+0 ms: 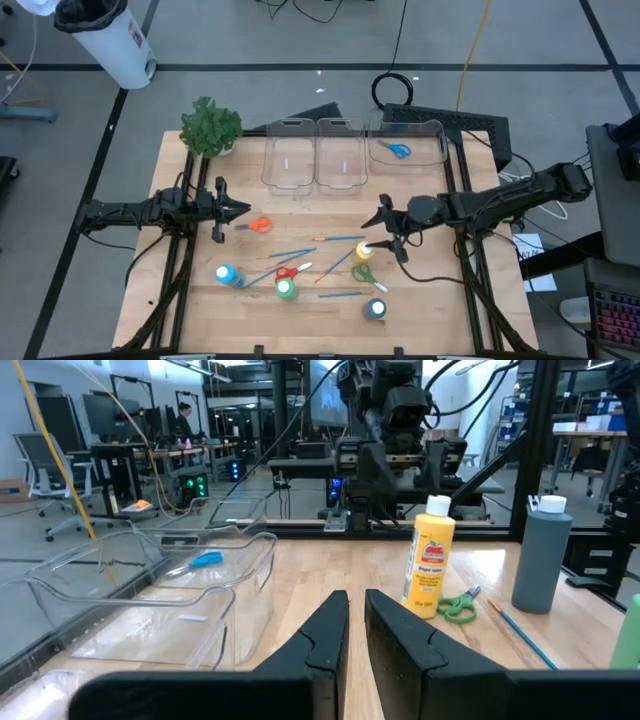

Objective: Pick & Place Paint Supplies
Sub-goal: Put the yellow paint bottle into the middle transparent bin

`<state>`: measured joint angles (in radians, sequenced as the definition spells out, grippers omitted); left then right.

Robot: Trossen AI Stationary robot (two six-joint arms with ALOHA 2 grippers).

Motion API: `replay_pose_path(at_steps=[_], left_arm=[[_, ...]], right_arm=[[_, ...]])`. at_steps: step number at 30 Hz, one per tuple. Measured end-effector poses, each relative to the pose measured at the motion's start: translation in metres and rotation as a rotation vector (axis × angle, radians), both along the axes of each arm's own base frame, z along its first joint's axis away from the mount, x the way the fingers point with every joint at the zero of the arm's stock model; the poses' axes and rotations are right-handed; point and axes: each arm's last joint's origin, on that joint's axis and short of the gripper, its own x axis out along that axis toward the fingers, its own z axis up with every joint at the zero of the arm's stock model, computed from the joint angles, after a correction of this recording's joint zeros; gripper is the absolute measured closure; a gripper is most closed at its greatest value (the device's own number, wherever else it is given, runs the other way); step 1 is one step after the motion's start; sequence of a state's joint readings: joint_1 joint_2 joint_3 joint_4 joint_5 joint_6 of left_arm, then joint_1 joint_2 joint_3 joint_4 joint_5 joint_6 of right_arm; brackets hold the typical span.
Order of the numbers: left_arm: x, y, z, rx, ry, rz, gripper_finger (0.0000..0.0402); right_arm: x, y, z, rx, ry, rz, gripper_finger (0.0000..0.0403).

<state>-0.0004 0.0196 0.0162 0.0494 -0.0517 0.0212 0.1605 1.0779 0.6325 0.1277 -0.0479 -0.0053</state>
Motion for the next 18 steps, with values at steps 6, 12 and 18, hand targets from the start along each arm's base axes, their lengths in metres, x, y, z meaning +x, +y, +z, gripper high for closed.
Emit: replay_pose_path(at_steps=[6, 12, 18], left_arm=[[0.0, 0.0, 0.0, 0.0, 0.0, 0.0, 0.0355], [0.0, 0.0, 0.0, 0.0, 0.0, 0.0, 0.0355], [0.0, 0.0, 0.0, 0.0, -0.001, 0.0, 0.0355]], right_arm=[[0.001, -0.006, 0.001, -0.079, -0.027, -0.078, 0.0163], [0.002, -0.009, 0.005, -0.093, -0.066, -0.093, 0.0164], [-0.003, -0.006, 0.014, -0.046, -0.109, -0.09, 0.0159]])
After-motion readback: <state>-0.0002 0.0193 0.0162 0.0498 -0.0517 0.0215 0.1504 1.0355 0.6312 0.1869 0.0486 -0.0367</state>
